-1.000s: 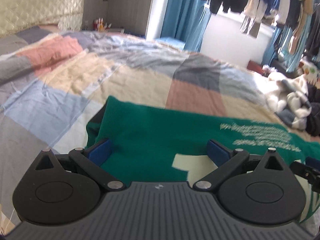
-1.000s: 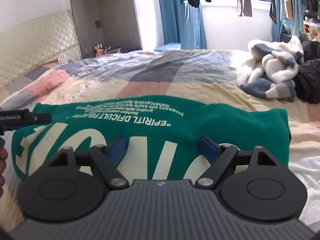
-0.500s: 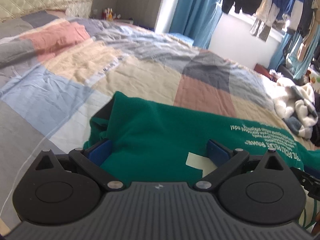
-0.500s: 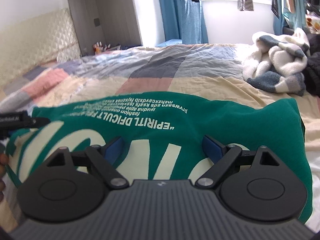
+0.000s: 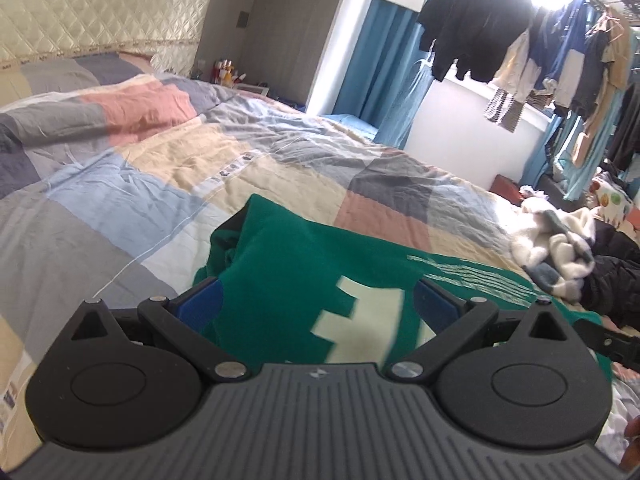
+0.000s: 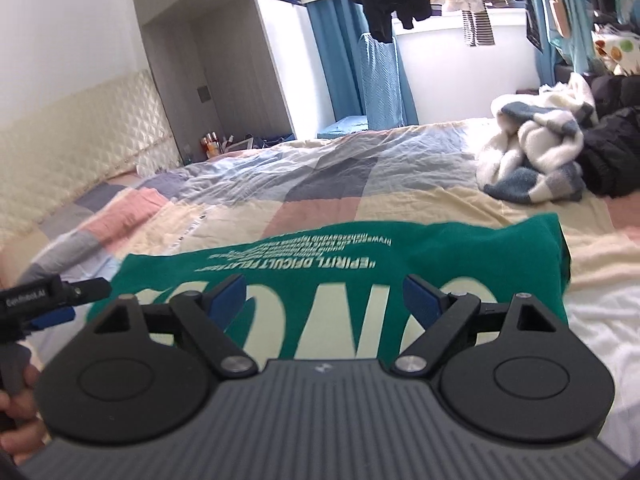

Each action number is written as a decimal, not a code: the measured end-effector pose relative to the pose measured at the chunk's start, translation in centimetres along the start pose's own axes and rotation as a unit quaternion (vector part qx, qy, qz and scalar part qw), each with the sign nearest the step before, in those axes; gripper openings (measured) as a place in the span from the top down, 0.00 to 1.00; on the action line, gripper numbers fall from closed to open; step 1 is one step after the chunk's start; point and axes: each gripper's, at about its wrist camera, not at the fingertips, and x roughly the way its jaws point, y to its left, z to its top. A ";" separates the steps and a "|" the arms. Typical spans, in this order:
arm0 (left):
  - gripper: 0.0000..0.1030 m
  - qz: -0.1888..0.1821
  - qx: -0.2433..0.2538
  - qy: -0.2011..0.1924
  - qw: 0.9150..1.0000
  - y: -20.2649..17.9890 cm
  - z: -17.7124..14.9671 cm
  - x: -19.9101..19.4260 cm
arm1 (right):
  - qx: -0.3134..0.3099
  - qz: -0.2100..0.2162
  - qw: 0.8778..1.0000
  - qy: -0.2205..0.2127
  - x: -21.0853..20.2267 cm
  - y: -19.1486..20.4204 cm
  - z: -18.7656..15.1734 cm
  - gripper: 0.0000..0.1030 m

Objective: Fold large clothes
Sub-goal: 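Lift and roll the hoodie over with both grippers, flipping it upright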

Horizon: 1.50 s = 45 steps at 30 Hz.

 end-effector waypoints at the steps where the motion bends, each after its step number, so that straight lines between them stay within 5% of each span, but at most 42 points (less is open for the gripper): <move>1: 0.00 -0.004 0.003 -0.003 1.000 -0.4 -0.3 -0.7 | 0.002 0.000 1.000 0.003 -0.5 0.2 -0.4 0.16; 9: 0.00 -0.026 0.015 0.020 0.999 -2.4 -4.4 -4.3 | 0.030 -0.010 0.999 0.025 -3.8 0.4 -3.4 0.16; 15: 0.00 -0.057 0.000 0.061 0.996 -3.2 -6.7 -3.2 | 0.121 0.003 0.992 0.047 -4.4 -1.5 -5.0 0.16; 20: 0.00 -0.055 -0.047 0.103 0.992 -1.5 -7.1 -0.1 | 0.207 0.013 0.975 0.083 -2.7 -3.7 -6.2 0.15; 22: 0.00 -0.062 -0.069 0.114 0.989 -0.7 -6.9 0.5 | 0.239 0.019 0.967 0.085 -2.2 -4.5 -6.5 0.00; 29: 0.00 -0.069 -0.100 0.130 0.984 0.3 -6.7 1.3 | 0.332 0.029 0.937 0.105 -0.7 -5.8 -8.2 0.00; 38: 0.00 -0.070 -0.146 0.143 0.976 1.1 -7.2 2.7 | 0.456 0.059 0.881 0.109 2.6 -8.1 -10.7 0.00; 45: 0.00 -0.075 -0.164 0.150 0.972 1.4 -7.6 3.4 | 0.468 0.085 0.872 0.113 4.5 -8.0 -10.6 0.00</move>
